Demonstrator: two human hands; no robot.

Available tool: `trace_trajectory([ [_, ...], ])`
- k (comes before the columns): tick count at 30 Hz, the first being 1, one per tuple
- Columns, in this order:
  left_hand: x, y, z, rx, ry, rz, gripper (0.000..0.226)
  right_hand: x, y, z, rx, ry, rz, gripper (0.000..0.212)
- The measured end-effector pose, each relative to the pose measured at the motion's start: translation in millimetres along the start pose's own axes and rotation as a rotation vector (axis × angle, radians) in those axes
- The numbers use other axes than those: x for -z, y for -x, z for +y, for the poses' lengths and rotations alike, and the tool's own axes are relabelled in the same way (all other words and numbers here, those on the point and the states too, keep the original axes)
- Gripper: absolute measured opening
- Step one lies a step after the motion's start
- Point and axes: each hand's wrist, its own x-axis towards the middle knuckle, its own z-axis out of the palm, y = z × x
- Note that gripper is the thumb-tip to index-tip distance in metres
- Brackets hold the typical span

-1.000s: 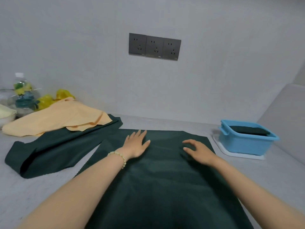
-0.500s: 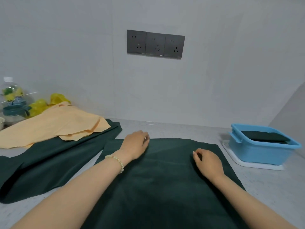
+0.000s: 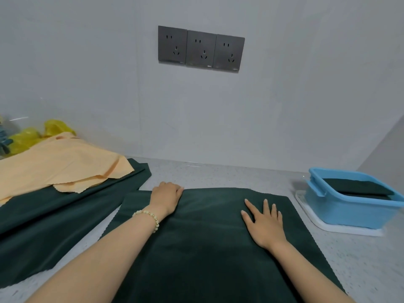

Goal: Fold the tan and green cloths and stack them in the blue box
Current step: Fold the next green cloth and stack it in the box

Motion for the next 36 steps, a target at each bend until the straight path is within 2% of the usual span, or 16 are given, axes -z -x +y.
trace_trajectory([
  [3, -1.4, 11.2, 2.3, -0.082, 0.118, 0.080, 0.030, 0.4, -0.4, 0.5, -0.001, -0.001, 0.015, 0.056],
  [6, -3.6, 33.6, 6.4, -0.222, 0.109, 0.218, 0.023, 1.8, 0.3, -0.8, -0.002, -0.002, 0.012, 0.056],
  [8, -6.4, 49.4, 8.6, -0.325, 0.046, 0.253, 0.025, 2.6, 2.1, -1.3, 0.000, -0.014, 0.017, 0.056],
  [10, -8.3, 62.0, 11.8, -0.370, -0.014, 0.213, 0.037, 3.8, 3.5, -1.5, 0.003, -0.022, 0.025, 0.056],
  [14, -6.8, 64.6, 12.0, -0.274, -0.026, 0.166, 0.037, 5.1, 6.3, -2.8, 0.003, -0.036, 0.032, 0.056],
  [18, -4.8, 54.8, 7.1, -0.153, -0.186, 0.101, 0.044, 6.2, 8.2, -4.1, -0.001, -0.040, 0.029, 0.056],
  [20, -3.2, 51.2, 6.0, -0.139, -0.112, 0.083, 0.039, 6.7, 8.4, -4.2, 0.005, -0.042, 0.027, 0.057],
  [23, 0.4, 47.8, 4.0, -0.155, 0.070, 0.160, 0.020, 6.8, 8.1, -3.9, 0.039, -0.029, 0.042, 0.059],
  [25, 5.8, 42.4, 1.6, -0.153, 0.116, 0.220, 0.016, 5.3, 6.9, -2.6, 0.073, -0.026, 0.053, 0.060],
  [30, 38.0, -3.9, -6.9, -0.127, 0.087, 0.498, 0.015, 8.4, -12.6, -9.4, 0.149, 0.007, 0.197, 0.063],
  [33, 51.9, -44.3, -3.8, -0.083, 0.016, 0.530, 0.019, 19.0, -50.4, -23.8, 0.161, 0.059, 0.264, 0.063],
  [36, 44.2, -73.3, 0.6, -0.009, -0.003, 0.531, 0.027, 21.9, -88.5, -33.1, 0.131, 0.091, 0.247, 0.063],
])
